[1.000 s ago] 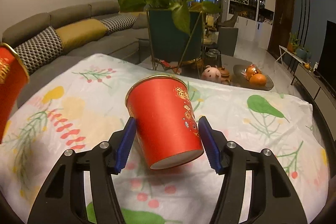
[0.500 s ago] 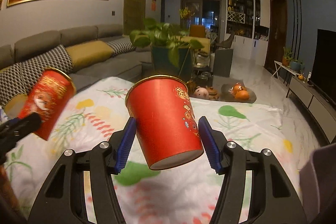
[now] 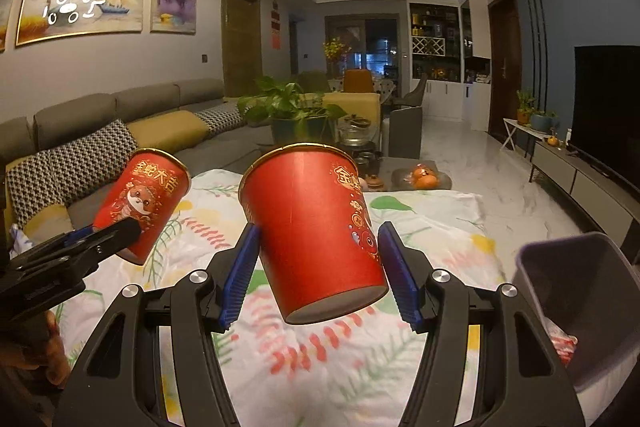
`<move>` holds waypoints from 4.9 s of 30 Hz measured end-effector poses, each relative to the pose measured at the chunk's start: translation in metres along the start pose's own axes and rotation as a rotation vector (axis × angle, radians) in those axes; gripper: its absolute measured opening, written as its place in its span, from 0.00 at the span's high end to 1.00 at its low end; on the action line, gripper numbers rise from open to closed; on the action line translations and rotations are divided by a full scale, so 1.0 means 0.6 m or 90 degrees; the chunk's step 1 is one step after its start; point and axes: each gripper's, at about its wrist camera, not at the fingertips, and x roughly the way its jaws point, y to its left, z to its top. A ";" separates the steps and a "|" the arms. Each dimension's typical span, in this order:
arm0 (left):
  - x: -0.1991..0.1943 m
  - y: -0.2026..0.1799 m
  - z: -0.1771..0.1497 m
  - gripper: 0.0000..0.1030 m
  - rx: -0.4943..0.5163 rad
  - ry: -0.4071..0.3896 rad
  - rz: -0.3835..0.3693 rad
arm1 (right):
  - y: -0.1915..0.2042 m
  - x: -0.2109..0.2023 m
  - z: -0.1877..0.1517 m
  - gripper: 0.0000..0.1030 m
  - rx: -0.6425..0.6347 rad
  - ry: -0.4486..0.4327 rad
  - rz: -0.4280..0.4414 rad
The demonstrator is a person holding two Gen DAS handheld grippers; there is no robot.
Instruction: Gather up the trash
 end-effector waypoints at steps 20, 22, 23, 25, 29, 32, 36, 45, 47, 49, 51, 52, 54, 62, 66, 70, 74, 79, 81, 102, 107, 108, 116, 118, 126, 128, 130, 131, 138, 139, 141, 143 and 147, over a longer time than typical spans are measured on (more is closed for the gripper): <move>0.006 -0.135 -0.029 0.44 0.041 0.020 -0.067 | -0.101 -0.099 -0.041 0.42 0.072 -0.028 -0.060; 0.010 -0.152 -0.031 0.44 0.047 0.020 -0.076 | -0.111 -0.107 -0.044 0.42 0.077 -0.030 -0.068; 0.013 -0.156 -0.031 0.44 0.049 0.021 -0.080 | -0.118 -0.111 -0.045 0.42 0.080 -0.032 -0.073; 0.018 -0.175 -0.033 0.44 0.055 0.022 -0.090 | -0.131 -0.119 -0.047 0.42 0.086 -0.036 -0.083; 0.031 -0.210 -0.033 0.44 0.070 0.024 -0.112 | -0.159 -0.136 -0.048 0.42 0.099 -0.048 -0.107; 0.045 -0.244 -0.034 0.44 0.079 0.027 -0.136 | -0.187 -0.147 -0.048 0.42 0.112 -0.056 -0.132; 0.070 -0.297 -0.036 0.44 0.095 0.032 -0.174 | -0.230 -0.160 -0.050 0.42 0.133 -0.065 -0.171; 0.138 -0.412 -0.057 0.44 0.130 0.050 -0.249 | -0.332 -0.175 -0.067 0.41 0.178 -0.066 -0.287; 0.153 -0.434 -0.064 0.44 0.136 0.055 -0.264 | -0.351 -0.175 -0.072 0.41 0.186 -0.062 -0.302; 0.167 -0.450 -0.070 0.44 0.141 0.059 -0.273 | -0.365 -0.173 -0.075 0.41 0.189 -0.058 -0.316; 0.183 -0.465 -0.077 0.44 0.143 0.066 -0.283 | -0.375 -0.172 -0.079 0.41 0.191 -0.056 -0.325; 0.188 -0.471 -0.080 0.43 0.144 0.069 -0.286 | -0.374 -0.168 -0.080 0.41 0.192 -0.056 -0.330; 0.197 -0.483 -0.086 0.43 0.147 0.073 -0.294 | -0.384 -0.167 -0.083 0.41 0.193 -0.056 -0.335; 0.229 -0.505 -0.099 0.43 0.147 0.082 -0.310 | -0.407 -0.159 -0.084 0.41 0.200 -0.063 -0.340; 0.246 -0.507 -0.101 0.43 0.140 0.084 -0.315 | -0.396 -0.156 -0.081 0.40 0.195 -0.065 -0.342; 0.258 -0.513 -0.108 0.35 0.148 0.094 -0.333 | -0.408 -0.147 -0.075 0.38 0.197 -0.067 -0.334; 0.258 -0.493 -0.112 0.20 0.142 0.075 -0.304 | -0.413 -0.154 -0.075 0.27 0.208 -0.084 -0.321; 0.251 -0.450 -0.104 0.15 0.117 0.077 -0.253 | -0.401 -0.167 -0.080 0.16 0.204 -0.085 -0.331; 0.239 -0.437 -0.103 0.13 0.123 0.068 -0.233 | -0.384 -0.171 -0.083 0.15 0.188 -0.075 -0.340; -0.011 -0.273 -0.116 0.06 0.128 0.004 -0.052 | -0.160 -0.207 -0.109 0.06 0.094 -0.031 -0.365; -0.075 -0.240 -0.120 0.06 0.126 -0.009 -0.032 | -0.112 -0.241 -0.124 0.06 0.100 -0.030 -0.364; -0.090 -0.232 -0.123 0.06 0.124 -0.012 -0.033 | -0.103 -0.247 -0.127 0.06 0.099 -0.030 -0.366; -0.168 -0.194 -0.144 0.06 0.121 -0.003 -0.037 | -0.030 -0.307 -0.145 0.06 0.096 -0.042 -0.361; -0.185 -0.186 -0.153 0.06 0.116 0.000 -0.043 | -0.009 -0.319 -0.154 0.06 0.087 -0.039 -0.361; -0.245 -0.169 -0.176 0.06 0.122 -0.004 -0.042 | 0.043 -0.359 -0.175 0.06 0.074 -0.043 -0.351; -0.254 -0.168 -0.176 0.06 0.122 -0.008 -0.044 | 0.053 -0.366 -0.177 0.06 0.069 -0.048 -0.348; -0.266 -0.169 -0.175 0.06 0.125 -0.013 -0.042 | 0.060 -0.374 -0.178 0.06 0.067 -0.055 -0.345; -0.272 -0.169 -0.175 0.06 0.126 -0.018 -0.041 | 0.063 -0.378 -0.179 0.06 0.066 -0.059 -0.345; -0.288 -0.167 -0.171 0.06 0.122 -0.028 -0.043 | 0.075 -0.390 -0.181 0.06 0.064 -0.069 -0.343; -0.289 -0.167 -0.171 0.06 0.122 -0.028 -0.043 | 0.075 -0.391 -0.181 0.06 0.064 -0.069 -0.341; -0.289 -0.167 -0.171 0.06 0.122 -0.028 -0.043 | 0.076 -0.392 -0.181 0.06 0.064 -0.071 -0.342; -0.290 -0.168 -0.171 0.06 0.122 -0.030 -0.044 | 0.077 -0.393 -0.182 0.06 0.065 -0.074 -0.341; -0.294 -0.168 -0.172 0.06 0.121 -0.032 -0.045 | 0.080 -0.396 -0.181 0.06 0.064 -0.077 -0.338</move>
